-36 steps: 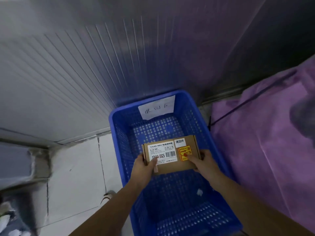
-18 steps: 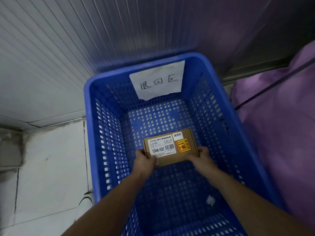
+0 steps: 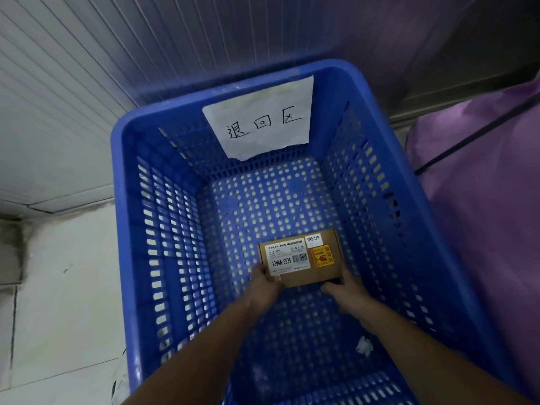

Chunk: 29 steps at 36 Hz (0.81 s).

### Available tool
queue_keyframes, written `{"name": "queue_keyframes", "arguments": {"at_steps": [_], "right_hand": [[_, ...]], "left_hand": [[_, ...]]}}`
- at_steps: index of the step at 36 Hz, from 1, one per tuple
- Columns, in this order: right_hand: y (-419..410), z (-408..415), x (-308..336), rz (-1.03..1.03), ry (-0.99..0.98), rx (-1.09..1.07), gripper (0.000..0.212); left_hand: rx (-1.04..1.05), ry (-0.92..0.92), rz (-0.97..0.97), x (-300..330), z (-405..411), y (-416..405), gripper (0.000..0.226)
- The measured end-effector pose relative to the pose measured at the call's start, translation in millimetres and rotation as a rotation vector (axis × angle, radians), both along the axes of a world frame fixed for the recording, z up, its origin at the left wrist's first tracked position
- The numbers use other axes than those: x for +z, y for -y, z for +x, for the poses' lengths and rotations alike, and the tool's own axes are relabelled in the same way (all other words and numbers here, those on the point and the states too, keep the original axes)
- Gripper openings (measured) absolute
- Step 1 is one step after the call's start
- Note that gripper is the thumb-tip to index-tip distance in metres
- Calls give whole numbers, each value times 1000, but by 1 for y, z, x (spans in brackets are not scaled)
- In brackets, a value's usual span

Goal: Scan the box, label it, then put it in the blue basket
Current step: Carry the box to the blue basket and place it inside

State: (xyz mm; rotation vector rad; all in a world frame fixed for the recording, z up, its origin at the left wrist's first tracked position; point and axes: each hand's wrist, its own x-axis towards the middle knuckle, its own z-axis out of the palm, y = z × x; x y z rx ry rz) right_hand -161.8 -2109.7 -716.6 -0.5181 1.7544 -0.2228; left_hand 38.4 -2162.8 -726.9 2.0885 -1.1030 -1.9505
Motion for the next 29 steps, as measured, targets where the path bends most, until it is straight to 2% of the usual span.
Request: {"name": "queue_keyframes", "arguments": {"at_steps": [2,6,11,17,22,24,29], "right_hand": [[6,0,-1,-19,9,-36,73],[31,-4,-4,-58,55,-63,76],[70,-4,-13,-103,53,-68,87],[91,-1,-19,-174,29,-67,78],[83,-4,-11,-136,-15,-4,86],[78,-7,0,-143,-7,-8,80],[58,-13,55,-205,-30,102,49]], "left_hand": [[14,-20,-25,-3,-4,3,64],[69,-66,-91,-4,-15,23,49],[8,-30,-210,-3,-21,69,59],[21,-14,-195,-4,-21,99,59],[17,-33,-204,6,-20,92,59],[-29,-18,-230,14,-17,87,59],[-258,138,-227,62,-6,75,61]]}}
